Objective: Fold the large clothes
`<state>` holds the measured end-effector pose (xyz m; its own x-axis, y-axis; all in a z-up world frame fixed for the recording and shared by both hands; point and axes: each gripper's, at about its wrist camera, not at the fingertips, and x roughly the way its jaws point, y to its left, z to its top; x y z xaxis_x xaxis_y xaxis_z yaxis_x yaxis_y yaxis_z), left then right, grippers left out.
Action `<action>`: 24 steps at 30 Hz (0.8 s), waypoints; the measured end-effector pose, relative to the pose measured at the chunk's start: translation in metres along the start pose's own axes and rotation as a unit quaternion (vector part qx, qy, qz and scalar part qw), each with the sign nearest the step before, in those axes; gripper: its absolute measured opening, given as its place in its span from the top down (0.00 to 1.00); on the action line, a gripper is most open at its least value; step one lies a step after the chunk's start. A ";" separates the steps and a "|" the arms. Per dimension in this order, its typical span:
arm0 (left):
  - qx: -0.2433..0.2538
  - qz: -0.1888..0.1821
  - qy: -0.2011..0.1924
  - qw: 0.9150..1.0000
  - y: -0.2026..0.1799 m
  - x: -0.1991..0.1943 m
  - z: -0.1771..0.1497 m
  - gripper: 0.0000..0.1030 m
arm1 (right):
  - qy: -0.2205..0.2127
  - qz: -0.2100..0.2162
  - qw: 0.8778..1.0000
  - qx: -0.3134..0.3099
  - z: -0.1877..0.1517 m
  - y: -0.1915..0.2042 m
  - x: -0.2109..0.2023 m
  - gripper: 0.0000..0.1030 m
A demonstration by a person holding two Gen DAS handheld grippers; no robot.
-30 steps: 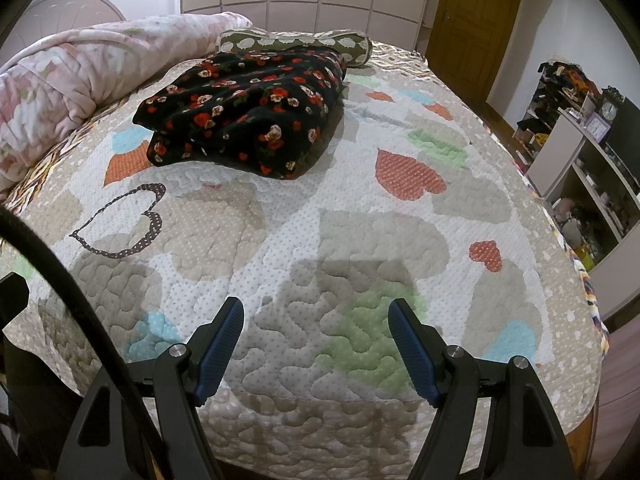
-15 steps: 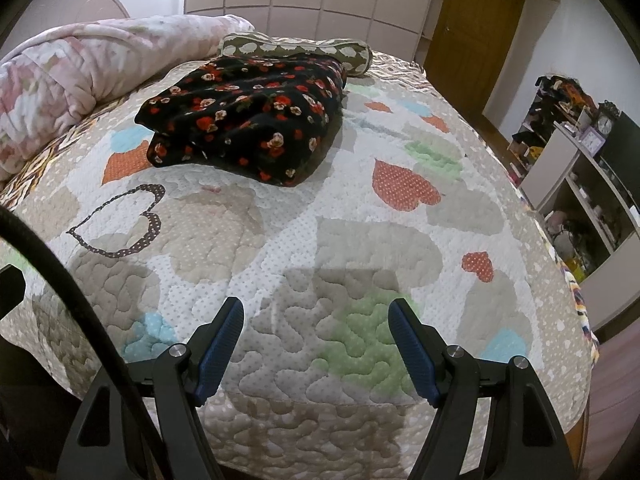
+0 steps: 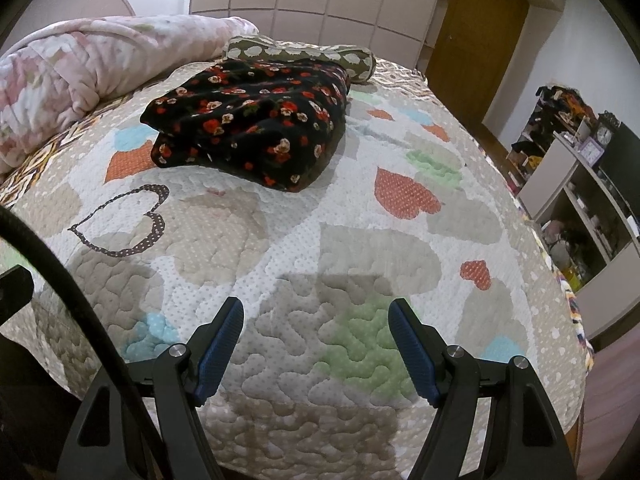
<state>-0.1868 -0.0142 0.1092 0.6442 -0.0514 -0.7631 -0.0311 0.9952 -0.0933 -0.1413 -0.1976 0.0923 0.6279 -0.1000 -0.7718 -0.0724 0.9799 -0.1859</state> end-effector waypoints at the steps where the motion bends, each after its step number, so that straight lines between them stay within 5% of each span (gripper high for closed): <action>1: 0.001 0.000 0.000 1.000 0.000 0.000 0.000 0.00 | -0.001 -0.001 1.000 -0.001 0.000 0.000 0.000 0.23; 24: -0.002 -0.011 0.011 1.000 0.000 0.002 0.000 0.00 | -0.004 -0.002 1.000 -0.007 0.002 0.003 -0.001 0.23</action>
<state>-0.1851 -0.0147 0.1079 0.6284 -0.0746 -0.7743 -0.0198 0.9935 -0.1118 -0.1408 -0.1938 0.0936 0.6347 -0.1016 -0.7660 -0.0805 0.9772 -0.1963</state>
